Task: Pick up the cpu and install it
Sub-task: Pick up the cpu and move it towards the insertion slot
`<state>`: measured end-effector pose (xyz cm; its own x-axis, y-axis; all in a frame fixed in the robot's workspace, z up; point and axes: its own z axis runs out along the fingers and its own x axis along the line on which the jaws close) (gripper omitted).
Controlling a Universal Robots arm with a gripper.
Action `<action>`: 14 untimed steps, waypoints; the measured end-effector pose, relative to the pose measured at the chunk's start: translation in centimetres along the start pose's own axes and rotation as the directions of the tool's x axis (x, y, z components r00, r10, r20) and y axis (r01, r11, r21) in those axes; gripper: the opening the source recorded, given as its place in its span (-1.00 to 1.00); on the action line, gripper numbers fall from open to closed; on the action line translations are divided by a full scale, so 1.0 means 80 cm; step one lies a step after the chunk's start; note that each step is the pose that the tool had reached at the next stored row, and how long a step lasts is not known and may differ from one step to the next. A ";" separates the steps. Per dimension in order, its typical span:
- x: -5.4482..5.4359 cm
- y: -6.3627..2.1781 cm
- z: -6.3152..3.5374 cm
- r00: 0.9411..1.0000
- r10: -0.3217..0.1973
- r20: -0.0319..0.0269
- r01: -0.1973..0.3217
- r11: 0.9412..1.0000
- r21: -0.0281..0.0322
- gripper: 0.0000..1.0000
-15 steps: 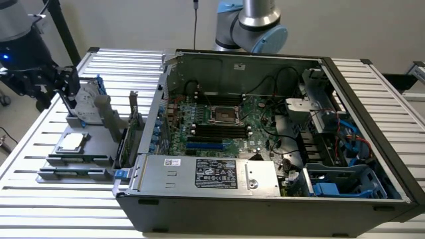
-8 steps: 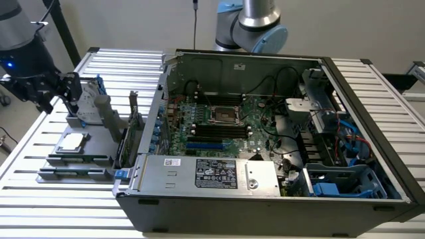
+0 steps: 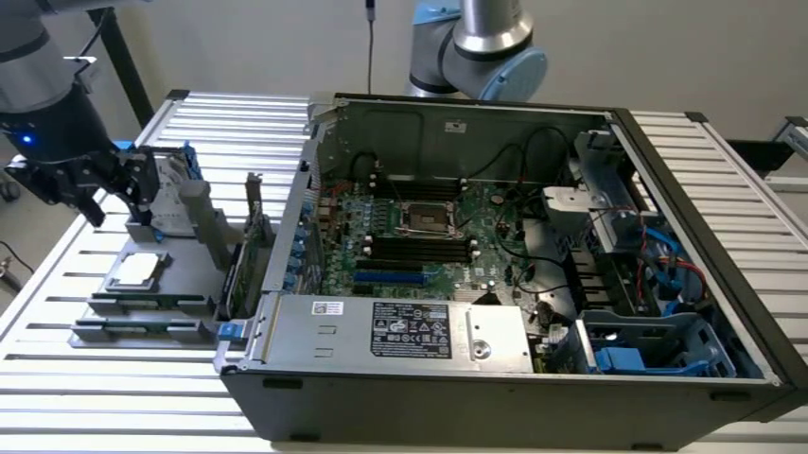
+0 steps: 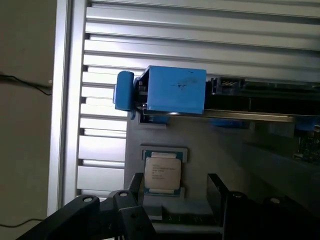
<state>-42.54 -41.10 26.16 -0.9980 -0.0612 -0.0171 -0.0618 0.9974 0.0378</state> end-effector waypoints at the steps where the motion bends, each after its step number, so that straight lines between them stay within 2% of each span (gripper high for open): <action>1: 0.000 -0.001 0.002 1.000 -0.001 0.000 0.001 1.000 0.000 0.24; 14: 0.001 -0.010 0.031 1.000 -0.015 -0.001 0.015 1.000 0.000 0.24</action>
<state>-42.57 -41.84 23.61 -0.9969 -0.0764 -0.0169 -0.0770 0.9963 0.0378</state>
